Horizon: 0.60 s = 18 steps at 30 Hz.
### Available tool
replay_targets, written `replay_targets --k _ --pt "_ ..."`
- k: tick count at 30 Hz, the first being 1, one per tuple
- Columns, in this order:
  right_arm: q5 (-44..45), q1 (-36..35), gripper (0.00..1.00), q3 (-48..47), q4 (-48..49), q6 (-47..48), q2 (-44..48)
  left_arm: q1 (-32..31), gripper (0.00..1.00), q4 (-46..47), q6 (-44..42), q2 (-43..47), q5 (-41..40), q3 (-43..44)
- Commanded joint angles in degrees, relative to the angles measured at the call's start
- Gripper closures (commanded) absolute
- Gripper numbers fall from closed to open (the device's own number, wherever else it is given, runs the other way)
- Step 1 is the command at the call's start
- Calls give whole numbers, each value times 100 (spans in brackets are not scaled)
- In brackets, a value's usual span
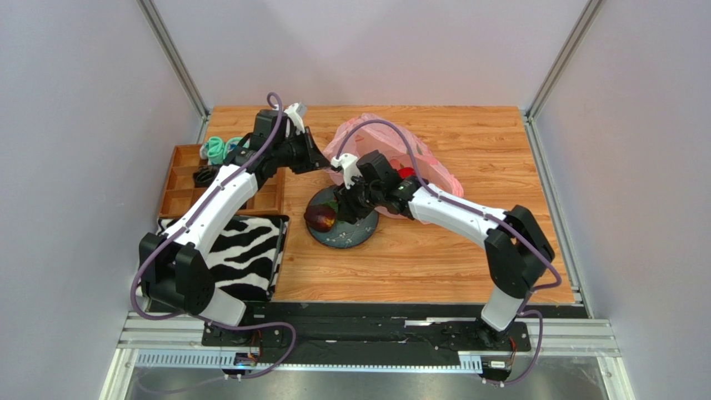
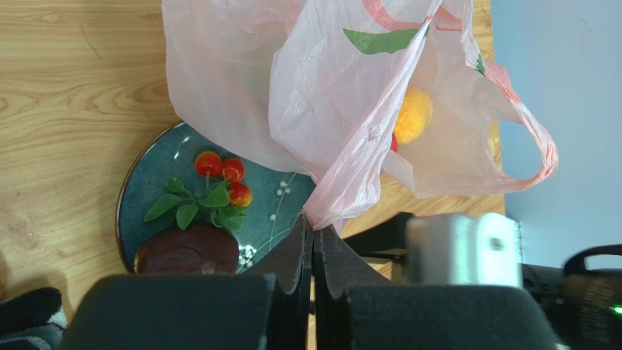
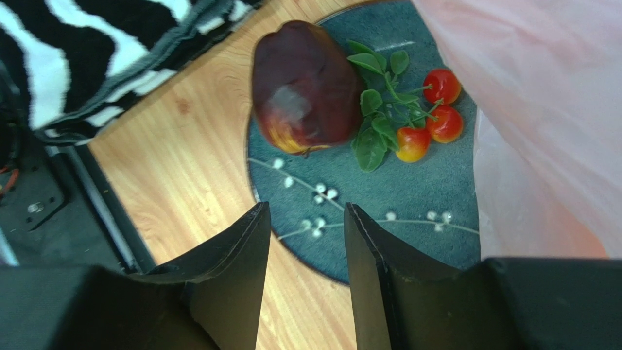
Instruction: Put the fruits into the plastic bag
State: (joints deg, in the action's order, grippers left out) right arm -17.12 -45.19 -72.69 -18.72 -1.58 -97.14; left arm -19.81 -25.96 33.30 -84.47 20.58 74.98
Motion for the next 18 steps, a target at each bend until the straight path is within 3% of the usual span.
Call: replay_targets --k 1,18 --pt "401 36 55 -474 -44 132 -427 65 100 55 -43 -79 95 280" --pt "834 177 55 -949 123 132 -1439 92 100 135 -51 -193 201 280"
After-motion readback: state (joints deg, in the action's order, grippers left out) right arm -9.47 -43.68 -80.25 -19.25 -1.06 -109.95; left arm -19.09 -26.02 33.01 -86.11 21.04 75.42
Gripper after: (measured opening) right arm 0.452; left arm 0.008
